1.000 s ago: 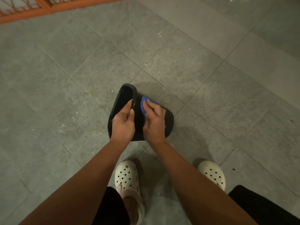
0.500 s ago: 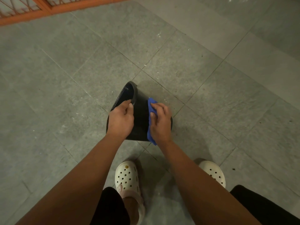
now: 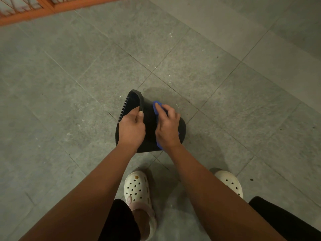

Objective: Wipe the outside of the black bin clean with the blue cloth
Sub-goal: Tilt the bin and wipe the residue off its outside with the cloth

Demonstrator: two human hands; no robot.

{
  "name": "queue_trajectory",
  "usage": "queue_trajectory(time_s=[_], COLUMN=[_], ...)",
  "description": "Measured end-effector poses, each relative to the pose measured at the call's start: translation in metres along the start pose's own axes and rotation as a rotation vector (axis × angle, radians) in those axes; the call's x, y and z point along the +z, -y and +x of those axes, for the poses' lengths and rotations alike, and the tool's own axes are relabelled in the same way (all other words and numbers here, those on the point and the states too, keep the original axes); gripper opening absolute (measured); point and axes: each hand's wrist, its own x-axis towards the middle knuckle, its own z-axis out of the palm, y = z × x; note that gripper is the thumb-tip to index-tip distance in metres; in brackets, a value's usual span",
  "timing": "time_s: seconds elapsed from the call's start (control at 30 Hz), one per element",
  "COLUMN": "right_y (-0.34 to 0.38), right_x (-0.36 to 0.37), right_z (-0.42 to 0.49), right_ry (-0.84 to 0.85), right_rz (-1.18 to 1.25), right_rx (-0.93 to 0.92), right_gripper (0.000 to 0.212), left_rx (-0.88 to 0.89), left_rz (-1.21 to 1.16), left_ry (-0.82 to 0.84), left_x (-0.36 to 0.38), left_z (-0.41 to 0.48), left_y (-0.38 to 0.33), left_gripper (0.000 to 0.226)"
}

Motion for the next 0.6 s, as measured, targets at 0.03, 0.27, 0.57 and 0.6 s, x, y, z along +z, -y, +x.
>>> queue_trajectory(time_s=[0.03,0.27,0.57,0.6], right_y=[-0.003,0.021,-0.002,0.003], right_x=[0.001,0.008,-0.001,0.002], right_z=[-0.002,-0.013,-0.002,-0.007], right_ry=[0.007,-0.100,0.002,-0.022], right_rz=[0.006,0.104,-0.001,0.014], right_rx=[0.054,0.079,0.214,0.210], right_gripper=[0.049,0.042,0.051,0.050], left_rx=[-0.023,0.017,0.036,0.030], left_rz=[-0.001,0.057,0.044,0.050], left_ry=[-0.001,0.044,0.043,0.044], left_x=[0.000,-0.001,0.000,-0.001], left_z=[0.000,0.000,-0.004,-0.003], left_y=[-0.001,-0.003,-0.004,-0.004], left_gripper=[0.032,0.030,0.032,0.033])
